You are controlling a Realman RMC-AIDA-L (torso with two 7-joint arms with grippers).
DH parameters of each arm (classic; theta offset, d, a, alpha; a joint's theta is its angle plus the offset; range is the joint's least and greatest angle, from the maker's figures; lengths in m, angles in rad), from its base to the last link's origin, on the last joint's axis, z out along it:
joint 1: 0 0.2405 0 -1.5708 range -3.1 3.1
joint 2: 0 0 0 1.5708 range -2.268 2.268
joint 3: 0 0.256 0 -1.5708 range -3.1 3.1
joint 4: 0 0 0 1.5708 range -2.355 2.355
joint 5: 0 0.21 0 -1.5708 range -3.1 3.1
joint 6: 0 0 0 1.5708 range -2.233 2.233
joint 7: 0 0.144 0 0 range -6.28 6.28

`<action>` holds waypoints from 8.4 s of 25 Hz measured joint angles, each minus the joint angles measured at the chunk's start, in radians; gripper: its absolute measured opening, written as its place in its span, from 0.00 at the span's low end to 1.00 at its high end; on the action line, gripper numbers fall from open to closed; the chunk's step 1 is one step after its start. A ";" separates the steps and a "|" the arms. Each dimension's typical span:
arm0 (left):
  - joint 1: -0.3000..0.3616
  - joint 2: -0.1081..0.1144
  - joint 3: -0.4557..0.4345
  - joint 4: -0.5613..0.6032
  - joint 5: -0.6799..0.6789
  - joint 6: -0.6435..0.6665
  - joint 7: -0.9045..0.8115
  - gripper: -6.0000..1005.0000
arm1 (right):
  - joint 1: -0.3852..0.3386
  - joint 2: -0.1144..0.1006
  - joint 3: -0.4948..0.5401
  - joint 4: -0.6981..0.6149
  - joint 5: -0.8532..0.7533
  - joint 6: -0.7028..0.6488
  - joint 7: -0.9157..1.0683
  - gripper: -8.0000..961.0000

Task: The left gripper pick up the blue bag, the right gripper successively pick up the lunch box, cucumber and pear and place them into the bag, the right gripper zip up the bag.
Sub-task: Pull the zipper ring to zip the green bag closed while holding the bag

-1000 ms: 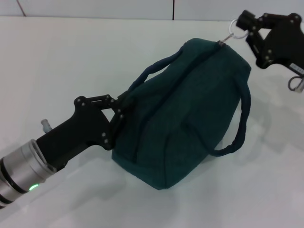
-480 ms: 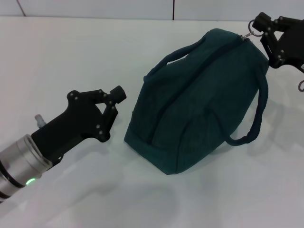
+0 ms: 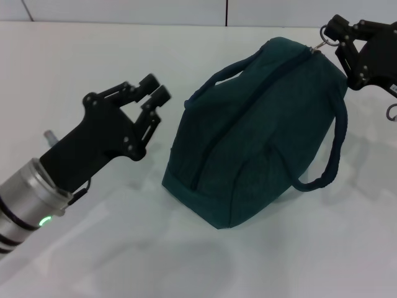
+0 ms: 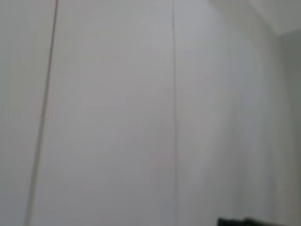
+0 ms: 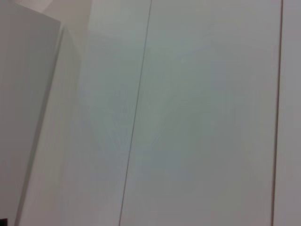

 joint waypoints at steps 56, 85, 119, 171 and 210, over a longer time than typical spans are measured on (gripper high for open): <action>-0.097 0.004 0.034 0.346 0.323 -0.258 -0.345 0.05 | 0.021 0.004 -0.025 0.008 -0.001 -0.030 0.058 0.03; -0.083 0.009 0.073 0.310 0.274 -0.209 -0.236 0.05 | -0.027 -0.007 0.073 0.089 0.005 0.003 0.143 0.08; -0.090 0.005 0.100 0.308 0.276 -0.205 -0.235 0.04 | -0.101 -0.018 0.093 0.052 -0.160 0.117 0.102 0.47; -0.090 0.006 0.125 0.308 0.253 -0.199 -0.225 0.06 | -0.057 0.009 0.006 0.039 -0.187 0.114 0.077 0.04; -0.095 0.004 0.125 0.308 0.253 -0.198 -0.225 0.07 | 0.004 0.011 -0.066 0.049 -0.151 0.163 0.083 0.32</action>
